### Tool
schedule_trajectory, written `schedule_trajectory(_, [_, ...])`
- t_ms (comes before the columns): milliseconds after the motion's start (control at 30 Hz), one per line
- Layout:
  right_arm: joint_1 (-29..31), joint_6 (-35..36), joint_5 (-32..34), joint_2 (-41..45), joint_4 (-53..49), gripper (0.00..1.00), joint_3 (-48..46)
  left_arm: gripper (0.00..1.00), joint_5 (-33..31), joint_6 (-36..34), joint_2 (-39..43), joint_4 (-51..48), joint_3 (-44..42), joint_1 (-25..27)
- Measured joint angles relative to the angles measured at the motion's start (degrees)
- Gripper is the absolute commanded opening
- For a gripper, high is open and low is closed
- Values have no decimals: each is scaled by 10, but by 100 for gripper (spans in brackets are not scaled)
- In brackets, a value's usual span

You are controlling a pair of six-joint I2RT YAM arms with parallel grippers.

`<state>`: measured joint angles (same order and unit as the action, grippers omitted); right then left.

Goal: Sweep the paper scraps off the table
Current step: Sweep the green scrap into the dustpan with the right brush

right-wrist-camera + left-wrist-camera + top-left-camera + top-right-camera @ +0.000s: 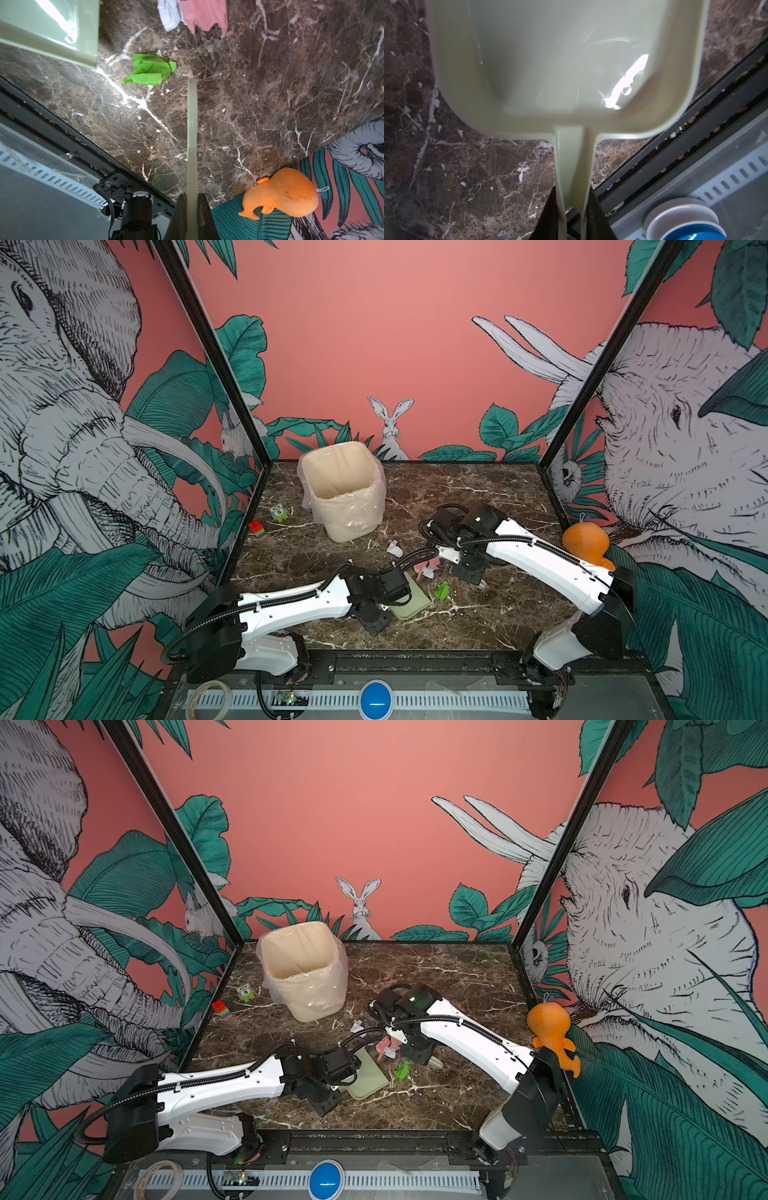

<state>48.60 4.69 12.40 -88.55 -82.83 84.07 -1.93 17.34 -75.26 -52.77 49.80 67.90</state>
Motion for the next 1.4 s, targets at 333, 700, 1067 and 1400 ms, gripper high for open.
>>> schedule_trajectory(333, [-17,-92,-43,-26,-7,0,10,0,37,-22,-46,-3,24,8])
schedule_trajectory(700, [-17,-159,-69,-27,-4,0,-14,0,90,-45,-84,-9,47,9])
schedule_trajectory(1067, [-19,-196,-71,-18,33,0,-54,0,82,-47,-108,-5,52,11])
schedule_trajectory(1400, [-21,-227,-78,7,75,0,-81,0,70,-54,-112,7,52,11])
